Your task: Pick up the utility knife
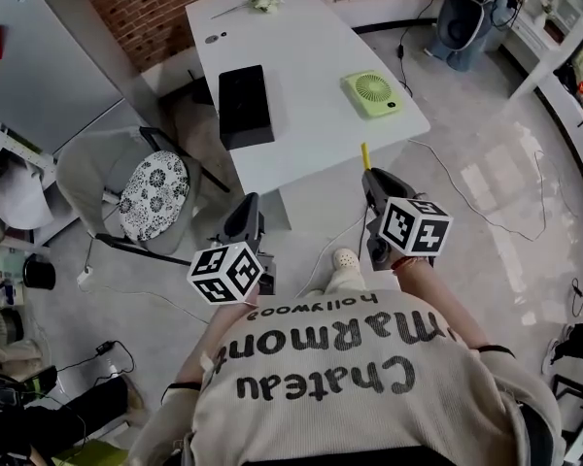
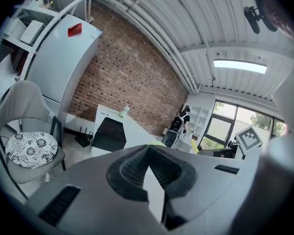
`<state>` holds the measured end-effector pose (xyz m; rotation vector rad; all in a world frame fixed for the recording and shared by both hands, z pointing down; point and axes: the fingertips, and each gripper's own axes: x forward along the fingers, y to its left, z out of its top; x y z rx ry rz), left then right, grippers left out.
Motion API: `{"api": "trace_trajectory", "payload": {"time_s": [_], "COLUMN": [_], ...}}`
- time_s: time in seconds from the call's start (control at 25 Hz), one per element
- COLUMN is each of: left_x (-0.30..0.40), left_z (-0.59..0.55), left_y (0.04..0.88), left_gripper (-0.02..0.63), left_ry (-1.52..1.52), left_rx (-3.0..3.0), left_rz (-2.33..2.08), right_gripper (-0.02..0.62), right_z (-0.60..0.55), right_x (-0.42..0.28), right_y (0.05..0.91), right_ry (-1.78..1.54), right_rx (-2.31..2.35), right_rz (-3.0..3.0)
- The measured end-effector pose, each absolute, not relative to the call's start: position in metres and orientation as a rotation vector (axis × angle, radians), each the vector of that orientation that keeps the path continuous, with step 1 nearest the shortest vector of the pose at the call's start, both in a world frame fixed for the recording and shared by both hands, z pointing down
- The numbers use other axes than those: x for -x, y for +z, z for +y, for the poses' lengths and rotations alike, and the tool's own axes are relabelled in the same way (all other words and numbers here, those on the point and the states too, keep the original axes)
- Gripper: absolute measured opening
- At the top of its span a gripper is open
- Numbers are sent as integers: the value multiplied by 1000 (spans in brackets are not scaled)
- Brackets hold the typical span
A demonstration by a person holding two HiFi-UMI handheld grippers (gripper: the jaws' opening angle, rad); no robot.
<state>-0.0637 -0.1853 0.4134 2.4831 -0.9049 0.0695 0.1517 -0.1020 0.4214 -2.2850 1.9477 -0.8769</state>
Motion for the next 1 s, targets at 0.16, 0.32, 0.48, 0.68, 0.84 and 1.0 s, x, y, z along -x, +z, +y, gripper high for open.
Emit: {"api": "trace_trajectory", "payload": {"time_s": [0.16, 0.32, 0.48, 0.68, 0.84, 1.0], "left_x": [66, 64, 64, 60, 58, 57], "left_z": [-186, -186, -189, -192, -195, -199], "left_y": [418, 421, 419, 418, 415, 411], "left_gripper": [2, 2, 2, 2, 2, 2], "left_ry": [77, 80, 77, 74, 65, 51], "left_rx": [-2473, -2468, -2466, -2468, -2471, -2476], "left_rz": [-913, -913, -915, -914, -918, -926], "right_gripper": [44, 44, 44, 44, 44, 44], "right_z": [-103, -106, -110, -114, -117, -121], "right_x": [-150, -150, -149, -154, -157, -158], "right_y": [429, 432, 432, 433, 431, 428], "right_ry": [-900, -907, -912, -918, -915, -906], "right_rx": [2288, 2287, 2284, 2279, 2275, 2271], "right_rz": [1962, 1978, 1986, 1983, 1977, 1985]}}
